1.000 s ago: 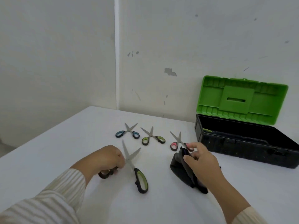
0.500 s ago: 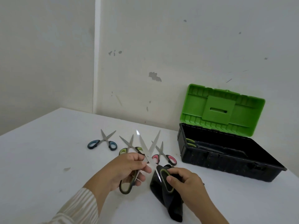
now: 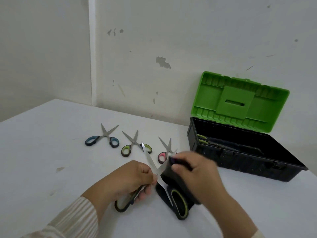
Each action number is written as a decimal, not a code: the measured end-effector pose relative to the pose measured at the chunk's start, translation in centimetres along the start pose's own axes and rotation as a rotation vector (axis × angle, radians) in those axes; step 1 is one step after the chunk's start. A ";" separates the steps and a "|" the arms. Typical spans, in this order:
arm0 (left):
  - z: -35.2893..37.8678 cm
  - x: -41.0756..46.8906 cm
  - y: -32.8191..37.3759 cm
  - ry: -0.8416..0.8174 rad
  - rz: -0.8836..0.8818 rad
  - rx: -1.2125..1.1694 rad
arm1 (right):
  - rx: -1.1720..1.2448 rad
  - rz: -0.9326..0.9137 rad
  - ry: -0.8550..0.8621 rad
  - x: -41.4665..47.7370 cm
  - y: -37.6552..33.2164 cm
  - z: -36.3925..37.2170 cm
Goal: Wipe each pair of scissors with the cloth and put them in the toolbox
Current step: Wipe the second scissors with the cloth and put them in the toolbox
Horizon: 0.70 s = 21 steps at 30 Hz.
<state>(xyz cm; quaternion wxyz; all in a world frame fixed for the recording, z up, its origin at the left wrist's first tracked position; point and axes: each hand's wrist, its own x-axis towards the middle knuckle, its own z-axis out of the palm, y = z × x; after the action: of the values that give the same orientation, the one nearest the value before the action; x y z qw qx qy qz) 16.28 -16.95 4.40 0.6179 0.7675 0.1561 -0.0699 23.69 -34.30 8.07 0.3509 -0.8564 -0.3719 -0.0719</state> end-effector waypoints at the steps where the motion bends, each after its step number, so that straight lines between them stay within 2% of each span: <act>1: 0.4 0.1 0.0 0.013 0.013 0.007 | -0.037 -0.029 -0.057 -0.3 -0.4 1.2; 3: 1.0 0.2 -0.2 0.044 0.035 0.012 | -0.119 -0.061 -0.087 -0.5 0.0 3.2; 7: 1.5 0.4 -0.3 0.087 0.072 0.032 | -0.124 -0.062 0.088 -0.1 1.5 4.2; 10: 1.7 0.4 -0.2 0.090 0.096 0.035 | -0.085 -0.096 0.053 -0.4 1.6 4.6; 13: 1.9 0.4 -0.2 0.078 0.124 0.074 | -0.071 -0.056 0.147 0.2 2.1 4.1; 17: 2.1 0.4 -0.2 0.084 0.128 0.054 | -0.043 -0.095 0.091 -0.2 2.2 4.6; 21: 2.3 0.3 0.0 0.093 0.144 0.082 | -0.051 -0.076 0.151 0.1 2.7 4.2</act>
<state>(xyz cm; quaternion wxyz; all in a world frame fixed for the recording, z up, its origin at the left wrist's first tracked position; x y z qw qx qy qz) 16.73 -19.11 3.82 0.5816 0.8036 0.1260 0.0044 25.07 -32.76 3.50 0.3532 -0.8424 -0.3746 -0.1590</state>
